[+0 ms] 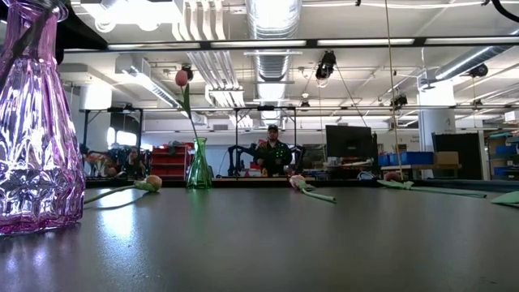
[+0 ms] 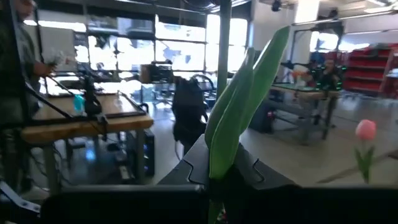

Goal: Sort flowers into vase by color
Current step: Put the top left red tulip into the purple vase

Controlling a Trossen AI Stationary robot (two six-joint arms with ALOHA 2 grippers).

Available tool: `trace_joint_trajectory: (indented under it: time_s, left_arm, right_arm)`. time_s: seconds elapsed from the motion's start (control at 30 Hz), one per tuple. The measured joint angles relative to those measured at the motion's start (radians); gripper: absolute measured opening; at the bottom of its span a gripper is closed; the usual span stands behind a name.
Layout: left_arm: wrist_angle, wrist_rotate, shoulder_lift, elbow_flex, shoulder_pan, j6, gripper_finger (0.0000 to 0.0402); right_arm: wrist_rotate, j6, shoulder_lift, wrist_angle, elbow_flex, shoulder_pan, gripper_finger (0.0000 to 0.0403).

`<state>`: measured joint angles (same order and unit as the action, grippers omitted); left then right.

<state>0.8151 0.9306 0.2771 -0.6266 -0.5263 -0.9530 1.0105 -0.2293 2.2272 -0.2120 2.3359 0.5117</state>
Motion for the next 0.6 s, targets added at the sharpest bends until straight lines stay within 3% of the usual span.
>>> trace_joint_trajectory:
  time_s: [0.23,0.6]
  left_arm:
    - [0.001,0.002,0.0,0.0,0.0,0.033,0.0]
    - [0.001,-0.004,0.0,0.0,0.0,0.058,0.0]
  right_arm:
    - [0.05,0.054,0.086,-0.05,-0.001,0.021,0.0012]
    - [0.134,-0.085,0.206,-0.321,0.018,0.026,0.0012]
